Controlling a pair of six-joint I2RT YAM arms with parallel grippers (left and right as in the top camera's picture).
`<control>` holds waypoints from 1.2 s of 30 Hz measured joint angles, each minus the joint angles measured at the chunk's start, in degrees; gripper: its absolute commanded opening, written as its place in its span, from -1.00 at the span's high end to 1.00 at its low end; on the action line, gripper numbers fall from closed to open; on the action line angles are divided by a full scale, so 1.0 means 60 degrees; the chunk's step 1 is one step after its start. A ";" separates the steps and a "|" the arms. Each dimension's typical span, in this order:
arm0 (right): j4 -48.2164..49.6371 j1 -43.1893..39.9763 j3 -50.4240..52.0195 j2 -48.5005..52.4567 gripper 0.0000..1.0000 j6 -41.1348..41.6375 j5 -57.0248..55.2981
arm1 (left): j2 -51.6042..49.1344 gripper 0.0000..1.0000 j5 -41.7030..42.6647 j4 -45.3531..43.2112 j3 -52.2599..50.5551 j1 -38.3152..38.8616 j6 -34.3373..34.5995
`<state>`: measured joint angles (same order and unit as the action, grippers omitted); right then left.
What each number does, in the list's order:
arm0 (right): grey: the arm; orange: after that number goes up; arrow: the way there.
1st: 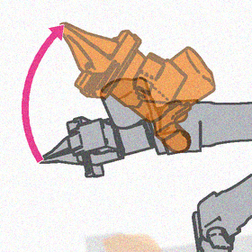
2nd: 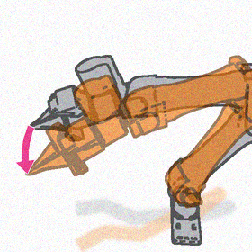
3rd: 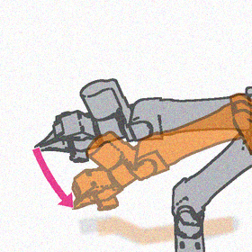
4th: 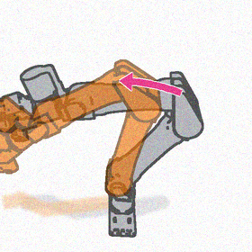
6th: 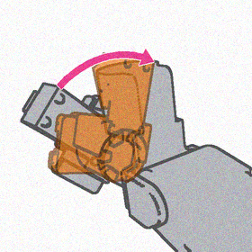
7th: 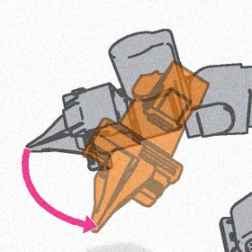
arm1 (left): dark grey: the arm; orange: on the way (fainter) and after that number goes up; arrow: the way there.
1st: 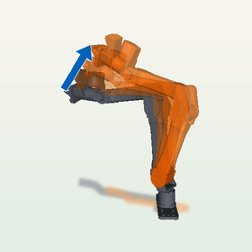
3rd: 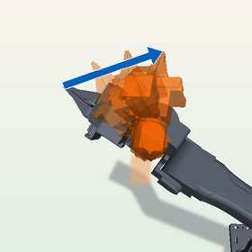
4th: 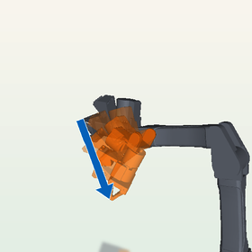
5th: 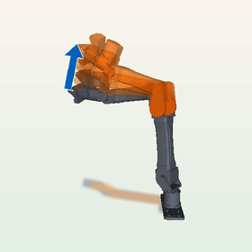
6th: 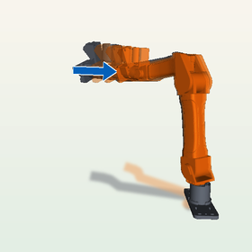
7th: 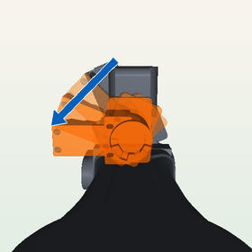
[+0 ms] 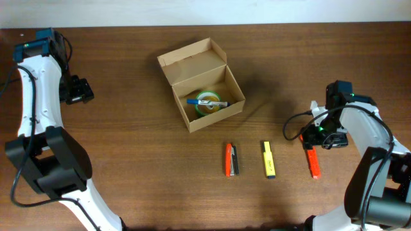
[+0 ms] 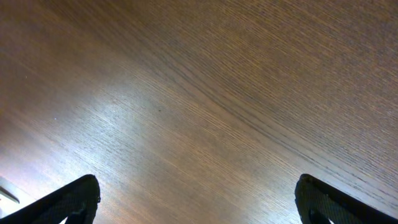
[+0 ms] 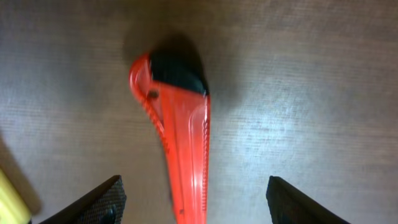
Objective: Pack container
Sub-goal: 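Move the right gripper down to the orange box cutter, then grasp the orange box cutter with the right gripper and lift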
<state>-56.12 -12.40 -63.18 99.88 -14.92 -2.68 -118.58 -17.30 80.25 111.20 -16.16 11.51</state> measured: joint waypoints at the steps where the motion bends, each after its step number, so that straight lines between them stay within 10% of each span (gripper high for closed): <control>1: 0.0189 0.0000 0.0000 0.0044 -0.47 0.0047 0.0000 | 0.0000 -1.00 0.0000 0.0000 0.0000 0.0000 0.0000; 18: 0.0820 0.0000 0.1377 0.0153 -0.45 0.0525 0.0036 | 0.0000 -1.00 0.0000 0.0000 0.0000 0.0000 0.0000; 21: 0.0929 0.0000 0.1461 0.0076 -0.31 0.0521 0.0091 | 0.0000 -0.99 0.0000 0.0000 0.0000 0.0000 0.0000; 26: 0.1137 0.0000 0.1497 0.0040 0.60 0.0568 0.0204 | 0.0000 -1.00 0.0000 0.0000 0.0000 0.0000 0.0000; 36: 0.1341 0.0000 0.1504 -0.0033 0.84 0.0747 0.0142 | 0.0000 -0.99 0.0000 0.0000 0.0000 0.0000 0.0000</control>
<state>-48.07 -12.40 -54.15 99.68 -10.44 -1.83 -118.58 -17.30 80.25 111.20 -16.16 11.51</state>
